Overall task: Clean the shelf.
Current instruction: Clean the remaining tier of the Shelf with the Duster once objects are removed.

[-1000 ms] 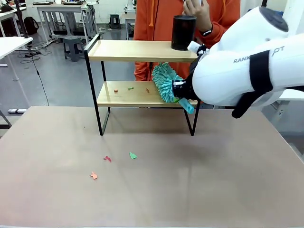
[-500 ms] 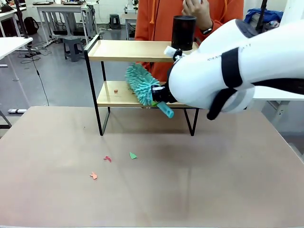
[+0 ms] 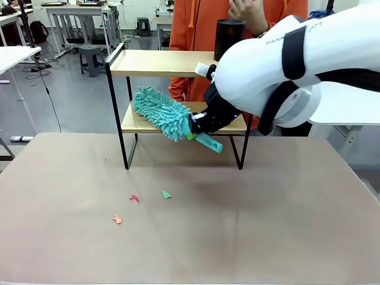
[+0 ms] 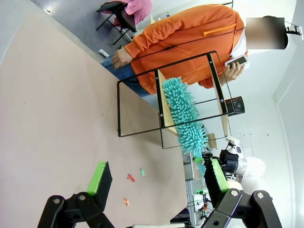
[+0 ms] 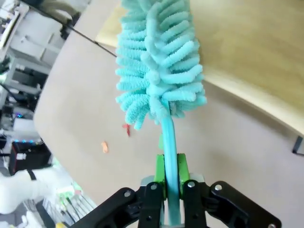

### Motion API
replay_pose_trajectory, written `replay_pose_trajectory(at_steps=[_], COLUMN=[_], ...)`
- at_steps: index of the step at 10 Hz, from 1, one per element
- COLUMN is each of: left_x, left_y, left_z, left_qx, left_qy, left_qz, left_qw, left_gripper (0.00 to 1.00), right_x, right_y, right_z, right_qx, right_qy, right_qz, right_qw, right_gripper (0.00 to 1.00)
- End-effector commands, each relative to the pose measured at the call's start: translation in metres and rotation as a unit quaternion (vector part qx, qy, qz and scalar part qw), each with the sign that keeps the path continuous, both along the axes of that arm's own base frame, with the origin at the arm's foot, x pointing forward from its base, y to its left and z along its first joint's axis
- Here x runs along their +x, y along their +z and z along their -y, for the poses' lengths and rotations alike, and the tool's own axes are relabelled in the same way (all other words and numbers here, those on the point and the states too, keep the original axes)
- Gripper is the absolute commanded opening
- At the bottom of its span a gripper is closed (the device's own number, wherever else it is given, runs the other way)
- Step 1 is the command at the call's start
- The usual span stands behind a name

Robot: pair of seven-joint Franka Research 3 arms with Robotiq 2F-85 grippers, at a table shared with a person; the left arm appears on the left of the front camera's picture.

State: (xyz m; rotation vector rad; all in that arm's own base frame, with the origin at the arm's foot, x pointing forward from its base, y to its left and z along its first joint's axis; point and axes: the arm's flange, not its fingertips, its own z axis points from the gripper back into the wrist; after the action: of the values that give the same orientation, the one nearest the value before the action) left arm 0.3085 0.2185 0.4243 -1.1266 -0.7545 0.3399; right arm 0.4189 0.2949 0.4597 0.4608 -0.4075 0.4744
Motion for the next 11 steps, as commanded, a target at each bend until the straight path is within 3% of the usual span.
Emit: replay_pose_trajectory(at_steps=[1, 5, 6, 7, 11], left_x=[0.001, 0.001, 0.001, 0.001, 0.001], left_y=[0.001, 0.001, 0.001, 0.001, 0.001], left_z=[0.002, 0.002, 0.002, 0.002, 0.002], left_qx=[0.0, 0.0, 0.0, 0.0, 0.0], left_qy=[0.001, 0.001, 0.001, 0.001, 0.001], left_qz=[0.017, 0.017, 0.017, 0.017, 0.017], left_qw=[1.0, 1.0, 1.0, 1.0, 1.0], left_gripper=[1.0, 1.0, 1.0, 1.0, 1.0], right_x=[-0.011, -0.032, -0.045, -0.051, -0.083], right_y=[0.006, 0.016, 0.019, 0.022, 0.053], right_z=[0.03, 0.085, 0.107, 0.122, 0.184], right_qx=[-0.015, 0.056, 0.063, 0.064, 0.118], right_qy=[0.055, 0.175, 0.276, 0.298, 0.34], right_qz=[-0.015, -0.079, -0.116, -0.126, -0.067], right_qw=[0.998, 0.98, 0.952, 0.944, 0.93], right_gripper=[0.0, 0.0, 0.0, 0.0, 0.0])
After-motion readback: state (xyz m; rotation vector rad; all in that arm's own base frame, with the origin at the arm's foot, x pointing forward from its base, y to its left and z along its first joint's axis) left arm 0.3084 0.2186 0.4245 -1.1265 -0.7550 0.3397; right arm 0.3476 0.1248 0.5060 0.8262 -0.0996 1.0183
